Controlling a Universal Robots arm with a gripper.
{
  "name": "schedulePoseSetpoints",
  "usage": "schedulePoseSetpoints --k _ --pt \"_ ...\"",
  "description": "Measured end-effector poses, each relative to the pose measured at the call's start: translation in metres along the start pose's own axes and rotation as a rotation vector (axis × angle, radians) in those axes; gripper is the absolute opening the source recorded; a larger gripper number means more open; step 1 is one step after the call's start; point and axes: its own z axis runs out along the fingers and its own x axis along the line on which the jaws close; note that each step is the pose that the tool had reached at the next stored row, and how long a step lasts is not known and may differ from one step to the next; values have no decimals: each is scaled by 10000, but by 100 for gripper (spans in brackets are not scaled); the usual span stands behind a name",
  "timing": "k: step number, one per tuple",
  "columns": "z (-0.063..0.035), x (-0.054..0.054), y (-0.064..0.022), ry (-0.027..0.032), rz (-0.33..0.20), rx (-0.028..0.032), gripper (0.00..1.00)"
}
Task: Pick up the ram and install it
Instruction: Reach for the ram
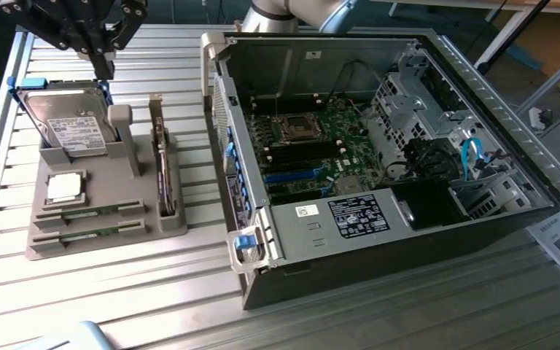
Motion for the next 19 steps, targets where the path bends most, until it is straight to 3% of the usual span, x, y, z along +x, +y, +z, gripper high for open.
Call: schedulePoseSetpoints --k 8,19 --pt "-15 243 -19 -28 4 -2 10" --pt "-16 259 -20 -28 5 -2 10"
